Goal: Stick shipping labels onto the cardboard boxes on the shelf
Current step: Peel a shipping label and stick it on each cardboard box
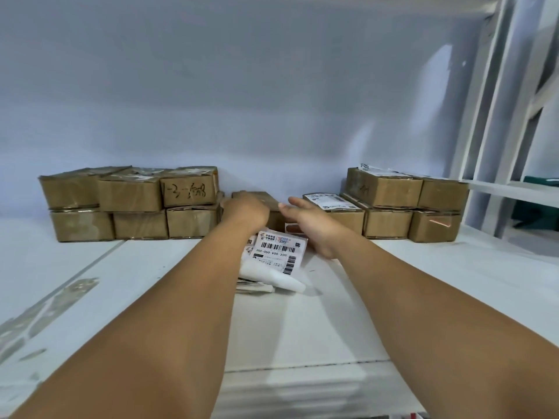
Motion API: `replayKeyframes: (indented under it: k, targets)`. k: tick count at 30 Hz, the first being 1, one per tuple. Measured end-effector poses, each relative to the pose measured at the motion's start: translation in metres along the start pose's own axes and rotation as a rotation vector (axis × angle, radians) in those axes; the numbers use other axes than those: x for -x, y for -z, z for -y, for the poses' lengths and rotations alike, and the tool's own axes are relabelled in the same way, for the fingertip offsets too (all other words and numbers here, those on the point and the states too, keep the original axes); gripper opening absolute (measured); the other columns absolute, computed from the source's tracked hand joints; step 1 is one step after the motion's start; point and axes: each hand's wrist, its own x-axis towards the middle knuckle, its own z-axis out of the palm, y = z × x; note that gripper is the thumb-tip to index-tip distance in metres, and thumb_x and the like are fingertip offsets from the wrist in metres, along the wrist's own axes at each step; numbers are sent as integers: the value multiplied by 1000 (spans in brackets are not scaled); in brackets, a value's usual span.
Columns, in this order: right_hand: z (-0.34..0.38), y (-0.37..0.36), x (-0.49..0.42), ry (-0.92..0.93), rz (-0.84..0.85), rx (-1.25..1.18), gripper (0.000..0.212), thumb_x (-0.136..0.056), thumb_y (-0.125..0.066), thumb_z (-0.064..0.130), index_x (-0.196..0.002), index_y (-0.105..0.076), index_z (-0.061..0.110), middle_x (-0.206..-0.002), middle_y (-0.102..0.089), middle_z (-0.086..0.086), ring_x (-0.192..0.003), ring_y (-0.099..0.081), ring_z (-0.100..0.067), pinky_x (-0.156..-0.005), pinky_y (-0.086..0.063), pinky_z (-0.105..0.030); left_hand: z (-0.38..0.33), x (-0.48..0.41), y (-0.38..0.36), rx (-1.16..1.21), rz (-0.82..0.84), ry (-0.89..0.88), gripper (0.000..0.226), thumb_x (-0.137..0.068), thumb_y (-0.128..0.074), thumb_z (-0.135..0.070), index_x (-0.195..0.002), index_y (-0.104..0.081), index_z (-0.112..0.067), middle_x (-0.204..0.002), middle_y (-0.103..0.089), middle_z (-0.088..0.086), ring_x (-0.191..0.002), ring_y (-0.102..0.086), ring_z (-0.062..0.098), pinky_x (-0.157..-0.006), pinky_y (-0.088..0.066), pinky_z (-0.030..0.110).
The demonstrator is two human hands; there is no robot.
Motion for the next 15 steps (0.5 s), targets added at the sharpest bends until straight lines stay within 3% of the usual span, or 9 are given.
replayKeyframes:
  k: [3, 5, 9, 12, 15]
  targets:
    - [-1, 5, -2, -33, 7, -15, 34, -91, -59, 42, -115, -59, 19, -128, -58, -6, -118, -54, -21, -105, -43, -39, 4, -6, 0, 461, -9, 156, 32, -94, -39, -8, -121, -53, 3, -124, -57, 20, -113, -55, 34, -100, -45, 40]
    - [-1, 6, -2, -41, 15, -21, 25, -91, -60, 40, -104, -61, 19, -123, -61, -5, -115, -55, -21, -101, -46, -38, 5, -7, -1, 665, -3, 222, 31, -93, -42, -7, -120, -53, 1, -120, -58, 14, -109, -56, 32, -97, -48, 40]
    - [3, 3, -2, -55, 25, -39, 39, -88, -64, 35, -120, -59, 13, -123, -59, -5, -110, -55, -20, -83, -50, -31, 8, -11, 1, 928, -13, 321, 19, -92, -45, -8, -106, -58, -8, -104, -60, 10, -91, -56, 24, -83, -48, 30]
    - [4, -1, -2, -54, 55, -60, 50, -82, -69, 37, -124, -57, 13, -125, -59, -7, -117, -54, -22, -95, -49, -39, 8, -11, 5, 972, -26, 335, 7, -94, -47, -11, -90, -53, -12, -87, -56, 6, -76, -51, 19, -70, -46, 28]
    - [5, -1, -1, -4, 14, -85, 54, -84, -69, 34, -131, -49, 19, -124, -57, -1, -117, -51, -18, -104, -43, -41, 6, -7, 6, 1028, 3, 367, 16, -95, -51, -19, -111, -51, -16, -97, -56, 9, -89, -56, 26, -75, -51, 36]
